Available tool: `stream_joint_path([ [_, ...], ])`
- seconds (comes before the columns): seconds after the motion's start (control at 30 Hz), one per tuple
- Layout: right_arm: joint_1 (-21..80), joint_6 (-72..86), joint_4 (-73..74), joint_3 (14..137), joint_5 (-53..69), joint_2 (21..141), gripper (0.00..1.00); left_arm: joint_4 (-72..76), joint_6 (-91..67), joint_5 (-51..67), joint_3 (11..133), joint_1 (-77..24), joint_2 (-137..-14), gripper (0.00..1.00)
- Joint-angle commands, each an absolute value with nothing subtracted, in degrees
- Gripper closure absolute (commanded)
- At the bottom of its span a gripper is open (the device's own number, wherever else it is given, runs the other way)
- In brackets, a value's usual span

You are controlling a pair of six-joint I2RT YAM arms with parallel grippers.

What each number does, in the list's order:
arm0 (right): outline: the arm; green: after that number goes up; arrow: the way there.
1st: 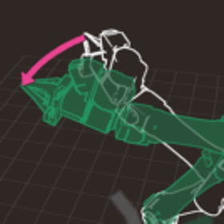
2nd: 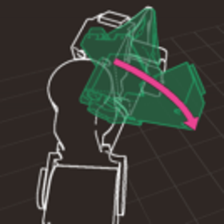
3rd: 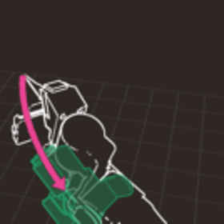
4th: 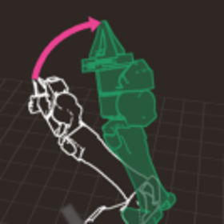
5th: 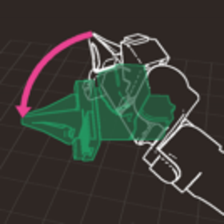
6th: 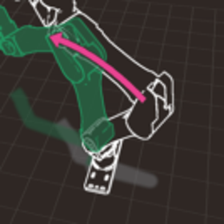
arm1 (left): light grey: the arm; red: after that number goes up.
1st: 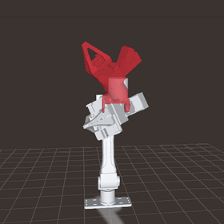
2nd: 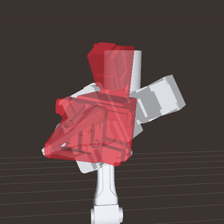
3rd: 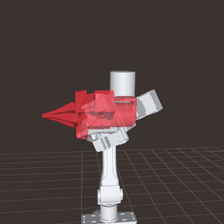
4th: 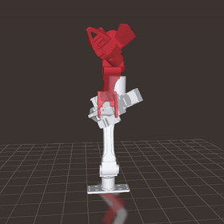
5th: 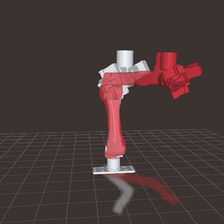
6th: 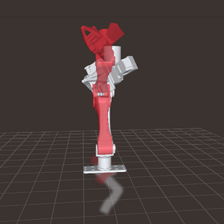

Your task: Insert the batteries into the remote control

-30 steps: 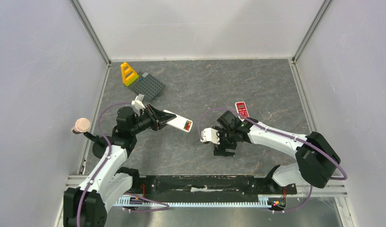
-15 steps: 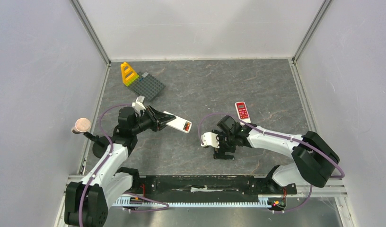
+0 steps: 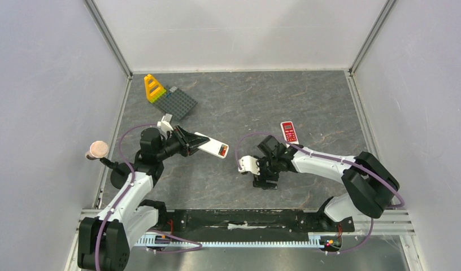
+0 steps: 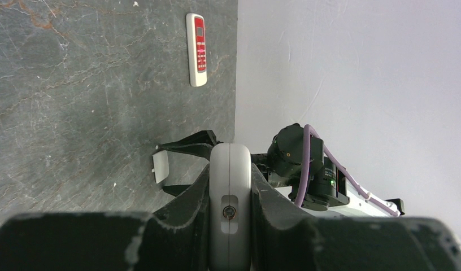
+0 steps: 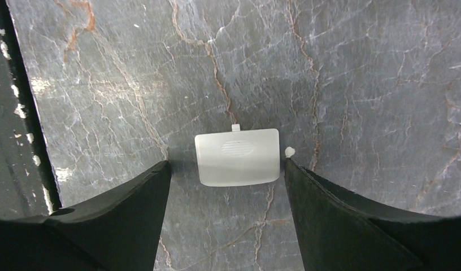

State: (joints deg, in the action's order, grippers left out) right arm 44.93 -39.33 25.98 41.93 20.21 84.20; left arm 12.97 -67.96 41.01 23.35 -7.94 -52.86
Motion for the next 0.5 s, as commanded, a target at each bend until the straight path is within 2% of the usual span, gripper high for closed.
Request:
stream_joint_path([
  [0.0, 44.4, -41.7, 24.1, 41.3, 18.7, 87.8, 0.27, 16.8, -67.8, 42.8, 23.4, -7.4, -51.9, 0.98],
  [0.23, 44.1, -41.6, 24.5, 41.8, 19.3, 89.1, 0.41, 16.7, -67.9, 43.7, 23.2, -7.0, -51.6, 0.98],
  [0.47, 44.1, -41.3, 23.1, 41.0, 17.0, 87.9, 0.46, 16.0, -67.6, 44.1, 23.3, -6.4, -51.0, 0.98],
])
